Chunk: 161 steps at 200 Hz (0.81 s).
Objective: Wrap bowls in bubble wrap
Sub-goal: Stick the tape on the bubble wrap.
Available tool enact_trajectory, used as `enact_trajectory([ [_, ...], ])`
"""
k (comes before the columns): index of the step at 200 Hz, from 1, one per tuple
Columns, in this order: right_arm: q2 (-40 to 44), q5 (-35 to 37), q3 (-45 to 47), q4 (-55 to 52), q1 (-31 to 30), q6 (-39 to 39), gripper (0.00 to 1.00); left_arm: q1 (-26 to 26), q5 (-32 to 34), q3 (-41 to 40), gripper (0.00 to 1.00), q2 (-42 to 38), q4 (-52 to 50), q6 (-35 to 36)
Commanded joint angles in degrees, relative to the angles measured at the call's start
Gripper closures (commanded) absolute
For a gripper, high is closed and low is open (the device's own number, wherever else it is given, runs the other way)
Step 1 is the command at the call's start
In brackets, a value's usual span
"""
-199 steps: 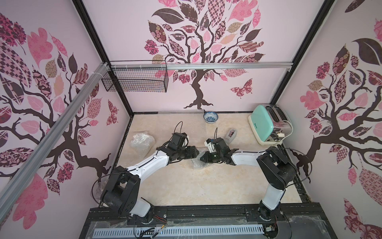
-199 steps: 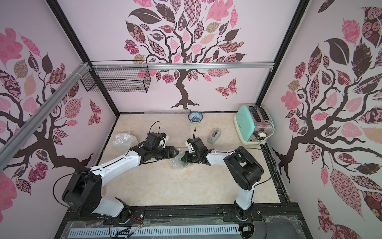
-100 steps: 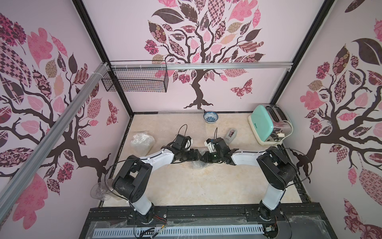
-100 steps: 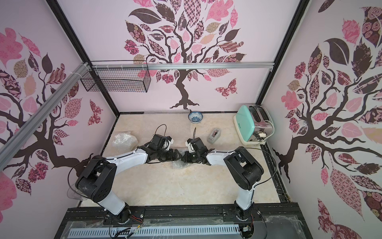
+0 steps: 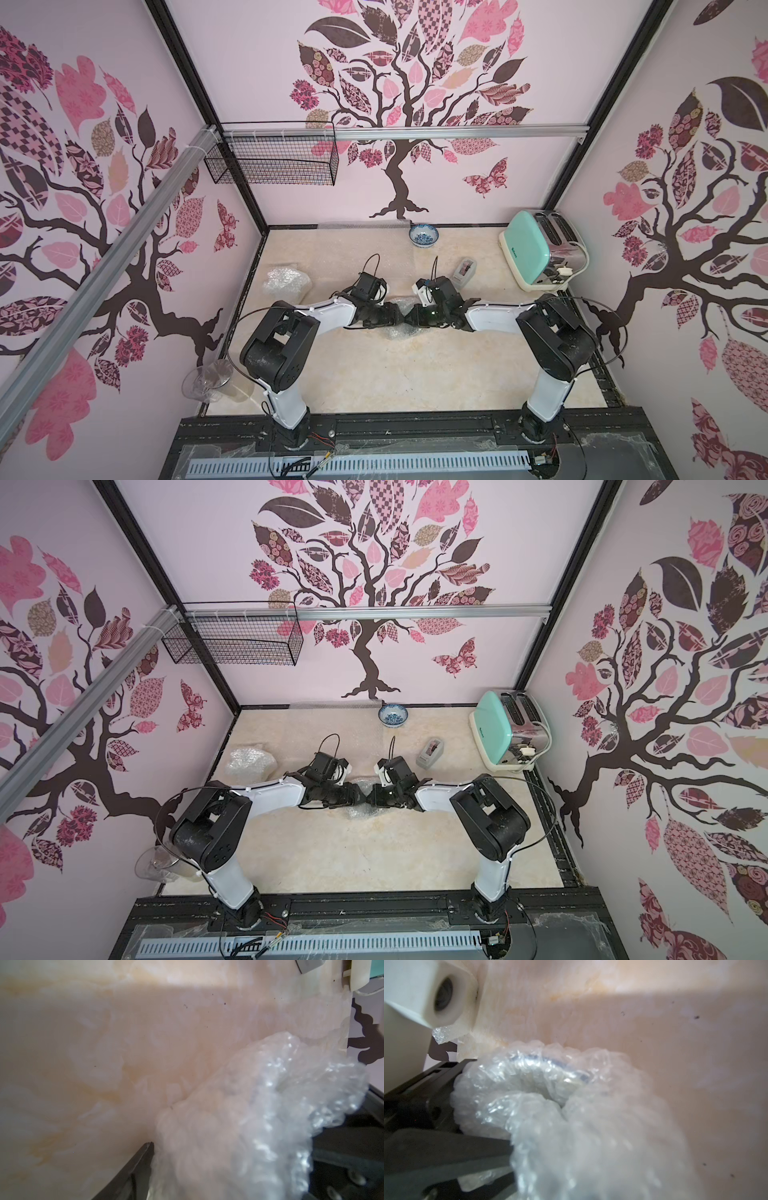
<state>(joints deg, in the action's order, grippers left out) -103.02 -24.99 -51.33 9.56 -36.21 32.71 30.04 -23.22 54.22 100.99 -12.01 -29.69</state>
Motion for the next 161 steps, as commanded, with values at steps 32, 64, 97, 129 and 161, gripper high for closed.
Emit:
enact_trajectory([
  [32, -0.44, 0.03, 0.62, -2.82, -0.06, -0.76, 1.0, -0.12, 2.82, 0.26, 0.39, 2.96, 2.29, -1.14],
  [64, 0.43, 0.13, 0.66, -3.21, -0.03, -0.76, 1.0, -0.08, 3.19, 0.05, 0.41, 3.33, 2.51, -1.08],
  [97, 1.75, 0.34, 0.86, -3.54, -0.06, -0.68, 1.0, -0.08, 3.53, -0.32, 0.43, 3.29, 2.58, -0.92],
  [129, 1.83, 0.48, 0.66, -3.86, -0.08, -0.72, 1.0, -0.07, 3.5, -0.36, 0.44, 2.89, 2.51, -0.88],
  [161, 0.68, 0.64, 0.18, -3.93, -0.03, -0.8, 1.0, -0.07, 2.61, -0.84, 0.38, 0.29, 2.12, -1.0],
])
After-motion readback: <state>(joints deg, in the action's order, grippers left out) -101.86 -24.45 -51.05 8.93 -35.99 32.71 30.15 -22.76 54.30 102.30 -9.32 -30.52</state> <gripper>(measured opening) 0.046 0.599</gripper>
